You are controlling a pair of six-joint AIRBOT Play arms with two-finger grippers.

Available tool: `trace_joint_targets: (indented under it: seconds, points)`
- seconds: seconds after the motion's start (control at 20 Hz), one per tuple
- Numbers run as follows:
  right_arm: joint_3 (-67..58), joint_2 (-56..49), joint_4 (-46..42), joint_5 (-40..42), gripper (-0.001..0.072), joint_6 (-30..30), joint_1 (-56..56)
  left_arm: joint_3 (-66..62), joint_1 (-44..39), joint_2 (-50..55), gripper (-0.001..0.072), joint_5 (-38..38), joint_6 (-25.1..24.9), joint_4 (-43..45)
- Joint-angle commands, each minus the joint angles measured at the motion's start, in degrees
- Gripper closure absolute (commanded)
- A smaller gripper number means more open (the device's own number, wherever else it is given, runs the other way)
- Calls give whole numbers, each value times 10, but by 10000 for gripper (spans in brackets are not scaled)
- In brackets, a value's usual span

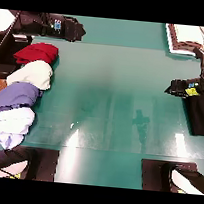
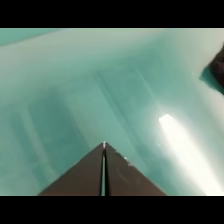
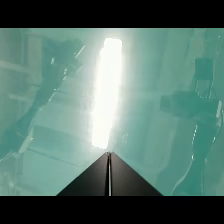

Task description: Fold the shirts.

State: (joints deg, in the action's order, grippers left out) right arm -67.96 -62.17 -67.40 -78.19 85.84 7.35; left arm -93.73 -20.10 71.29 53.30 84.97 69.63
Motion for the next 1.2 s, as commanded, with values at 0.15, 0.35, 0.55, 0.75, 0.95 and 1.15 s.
trace_joint_targets:
  seconds: [0.15,0.35,0.55,0.75,0.95,1.15]
  points:
    - [0,0,1,2,695,0,0,0,26,21,181,-43,83,313]
    - [0,0,4,0,694,0,0,0,130,107,181,-35,125,320]
    - [0,0,4,3,695,0,0,0,203,224,181,-50,127,319]
    - [0,0,4,2,695,0,0,0,243,311,182,-129,127,311]
    - [0,0,4,3,694,0,0,0,251,341,183,-155,127,298]
    - [0,0,5,9,695,0,0,-1,251,341,384,-125,127,287]
